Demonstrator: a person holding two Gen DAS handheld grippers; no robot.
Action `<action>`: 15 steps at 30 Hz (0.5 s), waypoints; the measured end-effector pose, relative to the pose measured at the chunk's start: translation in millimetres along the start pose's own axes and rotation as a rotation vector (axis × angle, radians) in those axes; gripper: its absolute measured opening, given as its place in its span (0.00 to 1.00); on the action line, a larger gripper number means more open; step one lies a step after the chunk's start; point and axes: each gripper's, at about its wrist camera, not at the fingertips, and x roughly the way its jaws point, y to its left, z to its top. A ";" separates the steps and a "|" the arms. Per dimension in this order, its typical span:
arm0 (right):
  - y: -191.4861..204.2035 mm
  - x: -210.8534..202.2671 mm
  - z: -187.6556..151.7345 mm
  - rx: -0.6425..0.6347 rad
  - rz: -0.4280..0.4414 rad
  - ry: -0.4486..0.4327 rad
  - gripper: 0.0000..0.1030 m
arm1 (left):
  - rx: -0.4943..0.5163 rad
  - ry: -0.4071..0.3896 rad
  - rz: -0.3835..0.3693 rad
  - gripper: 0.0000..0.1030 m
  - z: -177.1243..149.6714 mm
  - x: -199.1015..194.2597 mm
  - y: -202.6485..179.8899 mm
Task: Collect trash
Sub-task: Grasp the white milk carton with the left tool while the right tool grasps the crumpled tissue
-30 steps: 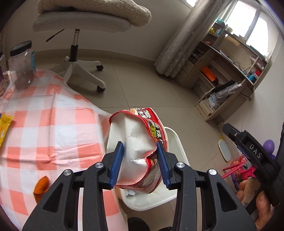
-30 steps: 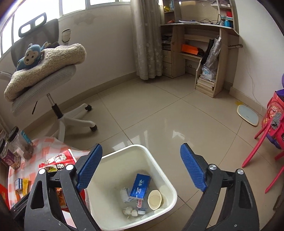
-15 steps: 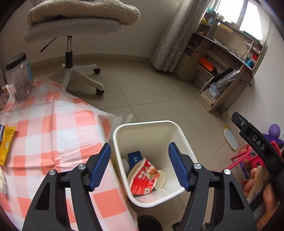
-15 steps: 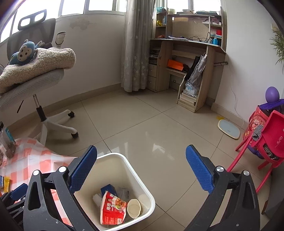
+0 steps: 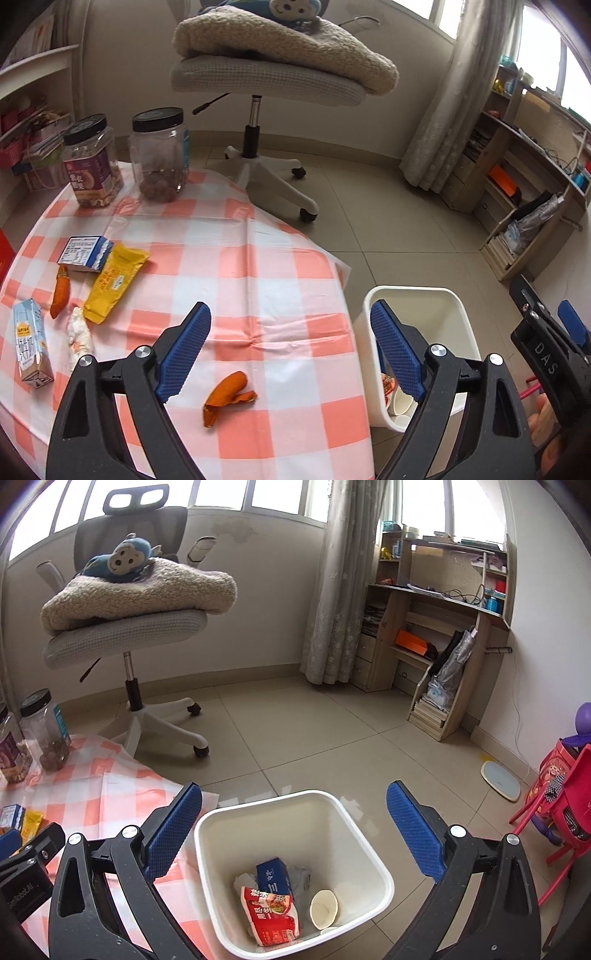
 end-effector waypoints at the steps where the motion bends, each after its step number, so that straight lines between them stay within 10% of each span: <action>1: 7.1 -0.5 -1.4 -0.012 0.014 0.009 0.93 | -0.013 0.003 0.009 0.83 0.6 -1.8 8.2; 15: 114.2 -20.1 -11.0 -0.133 0.216 0.098 0.93 | -0.141 0.051 0.186 0.83 -15.0 -23.3 117.0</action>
